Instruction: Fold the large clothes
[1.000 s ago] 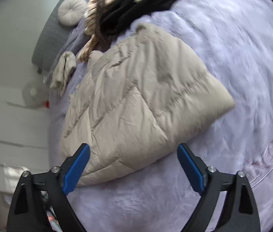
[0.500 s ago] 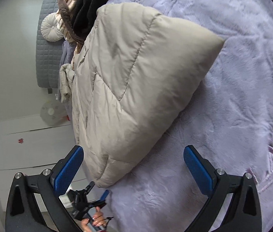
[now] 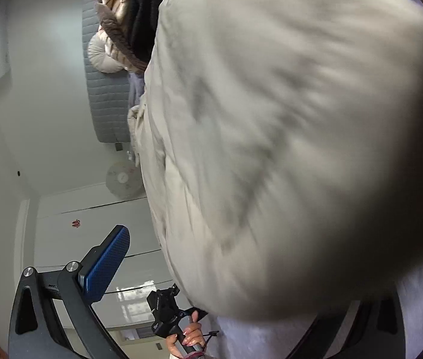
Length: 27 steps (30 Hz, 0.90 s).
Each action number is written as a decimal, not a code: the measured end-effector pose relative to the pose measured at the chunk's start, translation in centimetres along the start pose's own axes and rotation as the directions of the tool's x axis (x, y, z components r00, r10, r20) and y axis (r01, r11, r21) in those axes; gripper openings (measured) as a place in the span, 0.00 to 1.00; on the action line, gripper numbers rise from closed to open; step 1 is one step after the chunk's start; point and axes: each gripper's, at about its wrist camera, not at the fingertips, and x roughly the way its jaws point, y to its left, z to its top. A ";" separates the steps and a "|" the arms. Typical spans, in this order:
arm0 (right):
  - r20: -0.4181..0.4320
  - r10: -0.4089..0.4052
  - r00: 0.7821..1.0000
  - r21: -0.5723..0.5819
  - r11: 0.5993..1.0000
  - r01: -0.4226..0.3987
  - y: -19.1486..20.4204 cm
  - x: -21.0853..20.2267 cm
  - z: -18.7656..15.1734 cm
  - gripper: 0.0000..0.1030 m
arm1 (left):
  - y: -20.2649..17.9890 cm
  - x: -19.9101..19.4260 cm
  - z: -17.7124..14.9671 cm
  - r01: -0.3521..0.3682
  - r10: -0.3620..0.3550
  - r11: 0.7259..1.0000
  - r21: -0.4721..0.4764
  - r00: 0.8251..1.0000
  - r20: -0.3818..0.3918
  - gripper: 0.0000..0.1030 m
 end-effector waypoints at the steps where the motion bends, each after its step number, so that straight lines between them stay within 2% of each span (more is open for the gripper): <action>1: 0.002 -0.003 1.000 0.004 1.000 0.002 -0.2 0.3 0.2 1.00 | 0.2 0.4 0.2 0.007 -0.007 1.000 -0.014 1.000 -0.005 1.00; 3: 0.006 0.001 1.000 0.013 1.000 -0.001 -0.5 0.6 0.4 1.00 | 0.8 0.6 0.4 0.034 -0.034 0.998 -0.057 0.999 -0.001 0.99; 4: 0.010 0.005 1.000 0.020 1.000 -0.005 -0.5 0.6 0.4 1.00 | 0.9 0.5 0.5 0.049 -0.049 0.997 -0.067 0.999 0.004 0.94; 6: 0.010 0.010 1.000 0.027 1.000 -0.011 -0.4 0.6 0.2 0.98 | 1.1 -0.1 0.6 0.099 -0.098 0.993 -0.060 0.995 0.006 0.47; 8: 0.007 -0.003 1.000 0.045 0.999 0.003 -0.2 0.2 0.0 0.82 | 0.9 -0.8 0.6 0.126 -0.126 0.991 -0.038 0.992 0.012 0.27; 9: 0.004 0.005 1.000 0.058 0.998 -0.005 -0.2 0.2 -0.1 0.53 | 0.7 -1.3 0.6 0.132 -0.131 0.991 -0.014 0.991 0.018 0.20; 10: -0.001 -0.010 1.000 0.081 0.997 0.010 -0.5 0.0 -0.2 0.41 | 0.0 -2.1 0.5 0.133 -0.134 0.991 0.029 0.991 0.029 0.18; 13: 0.002 0.039 0.999 0.081 0.996 -0.039 -0.2 -0.7 -0.6 0.28 | -1.1 -4.0 0.1 0.152 -0.157 0.984 0.097 0.987 0.046 0.15; 19: -0.030 0.072 0.997 0.019 0.997 -0.071 2.0 -2.7 -2.2 0.25 | -2.2 -7.7 -0.8 0.185 -0.193 0.971 0.151 0.980 0.043 0.13; 24: -0.073 0.051 0.996 0.002 0.999 -0.051 2.4 -5.5 -5.1 0.25 | -0.9 -10.7 -3.8 0.166 -0.169 0.972 0.167 0.986 0.005 0.13; 27: -0.100 0.030 0.995 0.026 0.999 -0.027 1.3 -7.5 -7.9 0.25 | 0.6 -12.0 -6.1 0.149 -0.145 0.975 0.164 0.989 -0.038 0.13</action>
